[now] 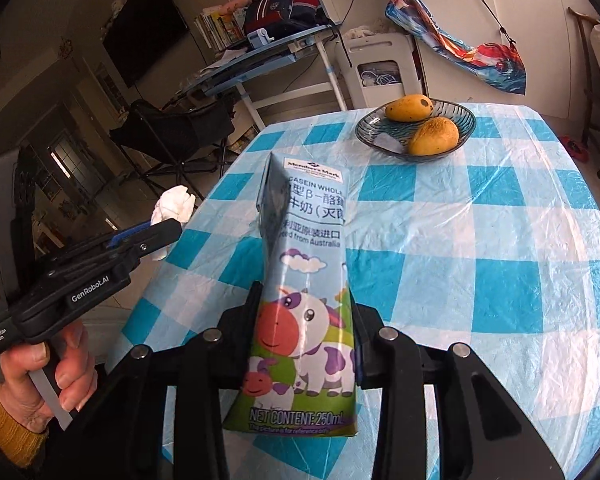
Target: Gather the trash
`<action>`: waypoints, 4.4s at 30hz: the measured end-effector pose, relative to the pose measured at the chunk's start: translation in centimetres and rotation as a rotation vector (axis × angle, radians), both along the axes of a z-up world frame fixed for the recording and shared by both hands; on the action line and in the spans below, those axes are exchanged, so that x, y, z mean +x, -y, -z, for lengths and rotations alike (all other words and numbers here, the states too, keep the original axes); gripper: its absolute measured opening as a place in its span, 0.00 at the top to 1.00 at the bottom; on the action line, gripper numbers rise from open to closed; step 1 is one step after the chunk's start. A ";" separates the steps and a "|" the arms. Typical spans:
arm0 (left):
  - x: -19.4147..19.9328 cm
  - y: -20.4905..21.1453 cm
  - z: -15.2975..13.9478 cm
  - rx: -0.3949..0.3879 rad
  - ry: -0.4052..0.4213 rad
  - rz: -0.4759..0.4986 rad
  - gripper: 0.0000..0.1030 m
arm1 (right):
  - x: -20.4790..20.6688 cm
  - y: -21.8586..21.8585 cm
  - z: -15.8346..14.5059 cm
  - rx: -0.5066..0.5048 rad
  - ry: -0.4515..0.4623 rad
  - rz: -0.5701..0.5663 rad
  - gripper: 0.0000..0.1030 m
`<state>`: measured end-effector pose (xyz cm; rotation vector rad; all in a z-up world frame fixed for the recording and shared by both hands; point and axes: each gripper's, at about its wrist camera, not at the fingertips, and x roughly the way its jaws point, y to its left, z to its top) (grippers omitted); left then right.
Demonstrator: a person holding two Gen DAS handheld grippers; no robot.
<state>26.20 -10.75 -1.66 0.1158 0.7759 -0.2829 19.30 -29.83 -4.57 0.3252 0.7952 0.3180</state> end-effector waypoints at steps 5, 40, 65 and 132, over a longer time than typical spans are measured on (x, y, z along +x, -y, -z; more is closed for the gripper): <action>-4.9 -2.5 -1.3 -0.009 0.026 -0.036 0.82 | -4.3 -1.4 -0.4 0.034 0.068 0.009 0.64; -24.3 -5.9 -1.0 -0.053 0.028 -0.013 0.81 | -18.2 -8.8 4.5 -0.111 -0.099 -0.073 0.58; -27.3 -7.0 -1.4 0.047 0.082 -0.099 0.24 | -23.6 -6.0 -2.3 -0.292 0.183 0.246 0.08; -30.9 -13.0 -2.7 -0.005 0.327 -0.225 0.07 | -25.1 -8.5 -2.5 -0.492 0.273 0.270 0.07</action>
